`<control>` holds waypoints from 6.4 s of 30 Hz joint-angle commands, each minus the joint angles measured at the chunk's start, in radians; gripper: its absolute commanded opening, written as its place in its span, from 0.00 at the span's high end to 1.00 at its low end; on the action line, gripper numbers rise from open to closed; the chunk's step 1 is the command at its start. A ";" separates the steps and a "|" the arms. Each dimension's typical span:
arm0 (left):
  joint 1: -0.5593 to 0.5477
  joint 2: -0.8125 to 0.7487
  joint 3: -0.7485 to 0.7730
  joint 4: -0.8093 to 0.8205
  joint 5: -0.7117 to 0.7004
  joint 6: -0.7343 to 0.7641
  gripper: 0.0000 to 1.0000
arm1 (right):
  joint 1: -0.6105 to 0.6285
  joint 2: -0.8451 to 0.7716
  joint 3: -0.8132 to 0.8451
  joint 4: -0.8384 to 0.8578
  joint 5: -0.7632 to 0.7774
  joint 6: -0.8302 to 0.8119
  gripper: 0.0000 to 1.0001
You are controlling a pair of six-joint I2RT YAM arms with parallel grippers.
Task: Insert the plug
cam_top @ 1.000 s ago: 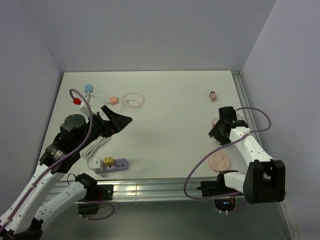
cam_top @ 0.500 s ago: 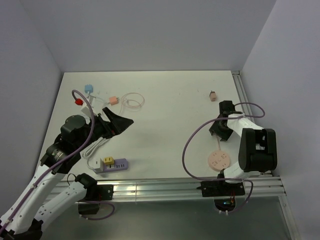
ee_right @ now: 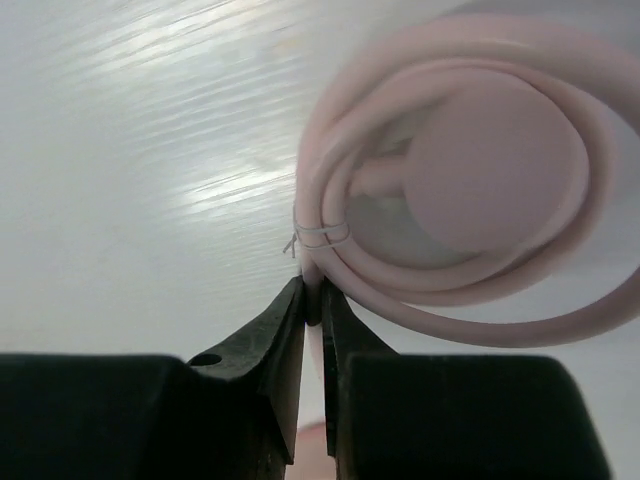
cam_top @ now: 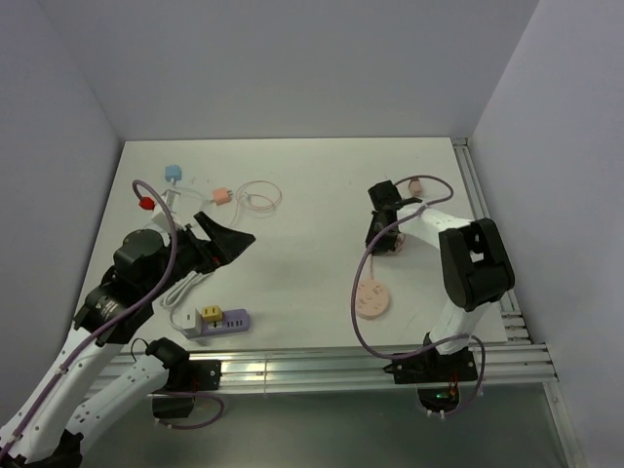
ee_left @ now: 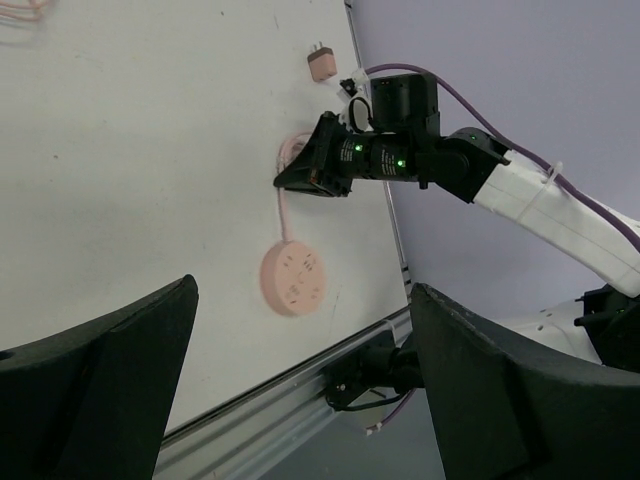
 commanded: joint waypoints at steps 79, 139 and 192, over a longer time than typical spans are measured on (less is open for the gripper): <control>0.002 0.152 -0.050 0.094 0.068 0.038 0.14 | -0.199 0.320 0.693 -0.119 0.004 -0.117 1.00; -0.139 0.419 -0.227 0.654 0.693 -0.434 0.44 | 0.737 -0.717 -0.098 0.382 -0.201 -0.470 1.00; -0.078 0.297 -0.291 0.642 0.446 -0.483 0.21 | 0.735 -0.836 -0.235 0.427 -0.090 -0.201 1.00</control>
